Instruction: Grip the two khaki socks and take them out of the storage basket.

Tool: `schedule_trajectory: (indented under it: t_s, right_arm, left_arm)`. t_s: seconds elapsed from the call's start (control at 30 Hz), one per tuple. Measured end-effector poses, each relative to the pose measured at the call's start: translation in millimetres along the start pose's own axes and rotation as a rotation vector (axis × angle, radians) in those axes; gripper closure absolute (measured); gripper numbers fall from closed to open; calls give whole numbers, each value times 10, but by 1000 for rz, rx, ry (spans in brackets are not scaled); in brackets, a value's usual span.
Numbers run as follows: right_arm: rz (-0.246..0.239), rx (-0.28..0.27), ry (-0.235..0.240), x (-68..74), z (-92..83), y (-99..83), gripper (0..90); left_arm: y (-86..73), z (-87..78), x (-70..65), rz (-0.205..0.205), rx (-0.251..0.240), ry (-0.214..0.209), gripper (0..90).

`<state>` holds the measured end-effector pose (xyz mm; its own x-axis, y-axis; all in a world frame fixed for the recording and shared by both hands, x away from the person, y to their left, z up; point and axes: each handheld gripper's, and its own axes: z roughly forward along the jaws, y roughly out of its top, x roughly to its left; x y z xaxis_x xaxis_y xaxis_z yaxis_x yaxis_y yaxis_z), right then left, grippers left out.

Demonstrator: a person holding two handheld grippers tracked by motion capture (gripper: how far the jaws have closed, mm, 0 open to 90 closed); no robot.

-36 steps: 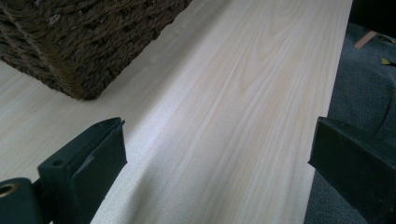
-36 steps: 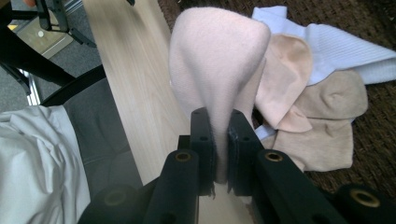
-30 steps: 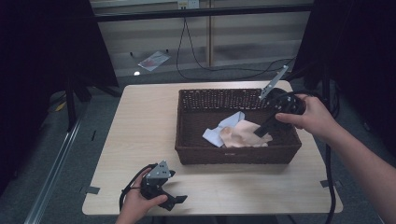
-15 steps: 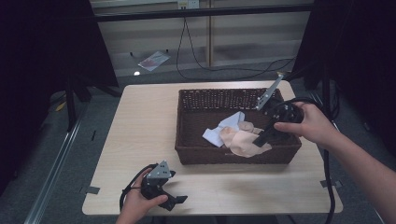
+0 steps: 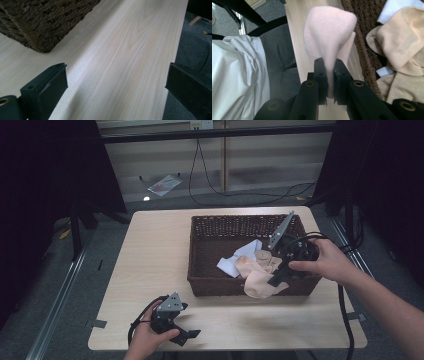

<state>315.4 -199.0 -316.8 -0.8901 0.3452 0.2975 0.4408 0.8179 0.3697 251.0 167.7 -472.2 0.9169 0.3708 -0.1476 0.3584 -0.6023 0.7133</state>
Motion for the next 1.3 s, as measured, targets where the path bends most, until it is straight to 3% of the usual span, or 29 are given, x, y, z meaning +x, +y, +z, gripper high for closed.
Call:
schedule_trajectory:
  t_s: [0.6, 1.03, 1.3]
  right_arm:
    - [-25, 45, 10, 27, 364, -86, 817]
    - [0, 73, -7, -38, 721, -146, 805]
    - [10, 72, -13, -80, 795, -167, 780]
  left_arm:
    - [0, -7, 0, 4, -10, 4, 32]
    - [-2, -8, -5, -2, -14, 1, 32]
    - [2, -13, -3, 7, 3, 3, 32]
